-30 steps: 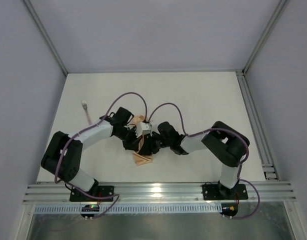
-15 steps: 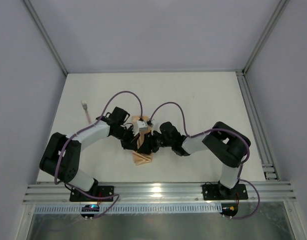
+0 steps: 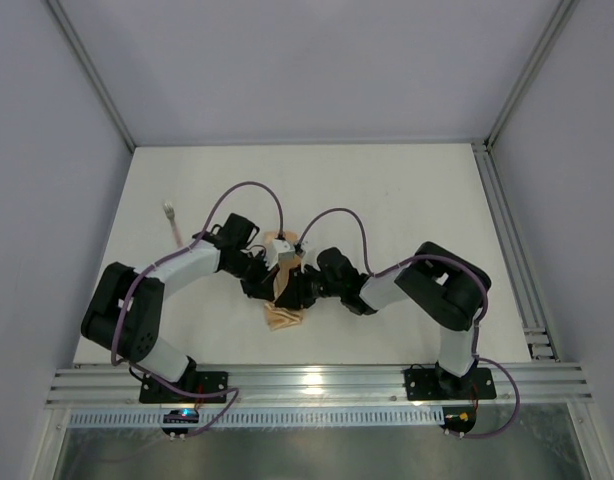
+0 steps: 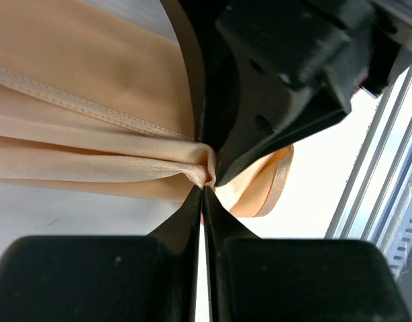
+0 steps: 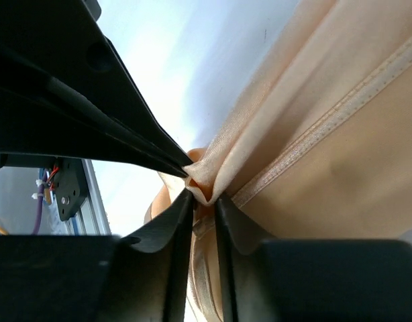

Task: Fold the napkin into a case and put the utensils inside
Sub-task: Stuff the top corner of the smaller-rectangle-folded napkin at the center of the board.

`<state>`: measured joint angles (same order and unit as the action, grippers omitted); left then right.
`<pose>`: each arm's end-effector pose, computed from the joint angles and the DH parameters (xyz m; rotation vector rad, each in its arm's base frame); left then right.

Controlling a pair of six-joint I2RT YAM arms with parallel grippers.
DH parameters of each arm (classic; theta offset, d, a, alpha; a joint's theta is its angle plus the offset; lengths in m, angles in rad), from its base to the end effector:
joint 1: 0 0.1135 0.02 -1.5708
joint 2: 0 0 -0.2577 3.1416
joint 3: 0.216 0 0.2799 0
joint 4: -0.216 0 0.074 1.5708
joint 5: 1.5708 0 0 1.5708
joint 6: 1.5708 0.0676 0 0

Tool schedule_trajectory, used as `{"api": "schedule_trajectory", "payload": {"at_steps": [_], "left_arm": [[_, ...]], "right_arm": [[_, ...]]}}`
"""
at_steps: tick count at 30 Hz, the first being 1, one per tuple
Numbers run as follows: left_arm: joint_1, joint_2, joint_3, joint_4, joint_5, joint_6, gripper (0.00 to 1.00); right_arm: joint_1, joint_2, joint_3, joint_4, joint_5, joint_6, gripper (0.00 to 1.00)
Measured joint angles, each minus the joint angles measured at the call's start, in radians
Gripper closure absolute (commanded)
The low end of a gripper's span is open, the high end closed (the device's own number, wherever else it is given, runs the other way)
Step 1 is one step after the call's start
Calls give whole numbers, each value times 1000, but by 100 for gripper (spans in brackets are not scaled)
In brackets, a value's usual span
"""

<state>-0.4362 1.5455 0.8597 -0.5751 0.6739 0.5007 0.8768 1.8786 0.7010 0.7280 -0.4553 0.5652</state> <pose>0.2557 -0.1657 0.1236 1.3358 2.3162 -0.9213 0.2199 0.3108 0.0710 -0.6669 2.1542 1.3132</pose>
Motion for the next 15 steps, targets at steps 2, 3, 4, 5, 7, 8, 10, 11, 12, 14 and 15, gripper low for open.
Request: {"api": "schedule_trajectory", "payload": {"at_steps": [2, 3, 4, 5, 7, 8, 10, 11, 12, 14, 15], "left_arm": [[0, 0, 0, 0, 0, -2, 98], [0, 0, 0, 0, 0, -3, 97], [0, 0, 0, 1, 0, -3, 96], [0, 0, 0, 2, -1, -4, 95], [0, 0, 0, 3, -1, -4, 85], [0, 0, 0, 4, -1, -5, 78], [0, 0, 0, 7, -3, -5, 60], [0, -1, 1, 8, -5, -11, 55], [0, -3, 2, 7, -8, -11, 54], [0, -17, 4, -2, -18, -2, 54], [0, -33, 5, -10, -23, 7, 54]], "right_arm": [[3, 7, 0, 5, 1, 9, 90], [3, 8, 0, 6, 1, 13, 96], [4, 8, 0, 6, 1, 16, 97], [4, 8, 0, 6, 2, 18, 97], [4, 8, 0, 6, 3, 18, 97], [5, 8, 0, 5, 4, 18, 97], [5, 7, 0, 3, 4, 19, 97], [5, 7, 0, 2, 4, 21, 97], [5, 7, 0, -1, 4, 21, 97], [5, 7, 0, -6, 3, 20, 97], [5, 7, 0, -10, 3, 19, 97]]}}
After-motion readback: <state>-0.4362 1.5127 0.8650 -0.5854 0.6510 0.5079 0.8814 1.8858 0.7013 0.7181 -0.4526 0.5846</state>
